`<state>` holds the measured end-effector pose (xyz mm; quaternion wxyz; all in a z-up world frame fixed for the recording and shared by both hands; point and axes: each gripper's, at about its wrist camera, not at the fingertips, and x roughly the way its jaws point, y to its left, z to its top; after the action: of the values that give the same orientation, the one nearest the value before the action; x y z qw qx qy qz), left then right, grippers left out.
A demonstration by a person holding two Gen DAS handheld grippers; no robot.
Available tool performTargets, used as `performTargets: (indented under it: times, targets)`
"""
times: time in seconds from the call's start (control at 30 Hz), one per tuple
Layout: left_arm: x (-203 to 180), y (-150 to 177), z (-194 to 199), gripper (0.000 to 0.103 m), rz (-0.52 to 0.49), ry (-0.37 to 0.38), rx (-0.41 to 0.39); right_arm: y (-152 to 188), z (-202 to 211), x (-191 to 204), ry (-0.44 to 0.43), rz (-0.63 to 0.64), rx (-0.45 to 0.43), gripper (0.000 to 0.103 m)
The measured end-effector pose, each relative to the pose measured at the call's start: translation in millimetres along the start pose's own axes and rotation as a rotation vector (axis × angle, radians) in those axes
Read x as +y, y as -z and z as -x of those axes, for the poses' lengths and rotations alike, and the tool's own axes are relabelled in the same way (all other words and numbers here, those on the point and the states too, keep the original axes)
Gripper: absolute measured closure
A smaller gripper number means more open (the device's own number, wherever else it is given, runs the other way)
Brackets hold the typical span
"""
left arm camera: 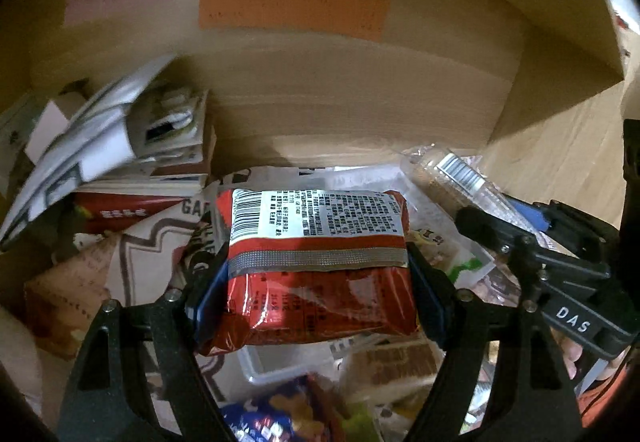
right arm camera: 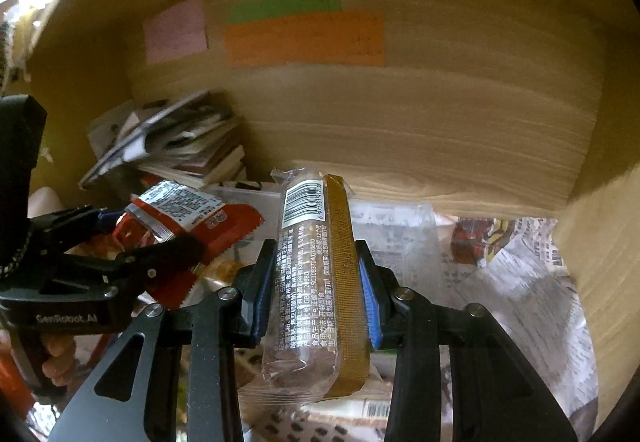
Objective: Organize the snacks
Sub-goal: 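Lift bar packet with right tool while left tool carries chip packet toward box, then release chip packet into box with left tool while right tool releases bar packet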
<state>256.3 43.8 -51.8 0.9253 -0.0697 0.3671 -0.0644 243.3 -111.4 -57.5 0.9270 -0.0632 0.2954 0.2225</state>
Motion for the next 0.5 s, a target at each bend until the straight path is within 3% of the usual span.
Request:
performTargets:
  times: [0.5]
  targets:
    - [11,-6,-55,0.018,0.047,0.037,0.124,-2,-41,-11,0.045,0.017,0.144,0.067]
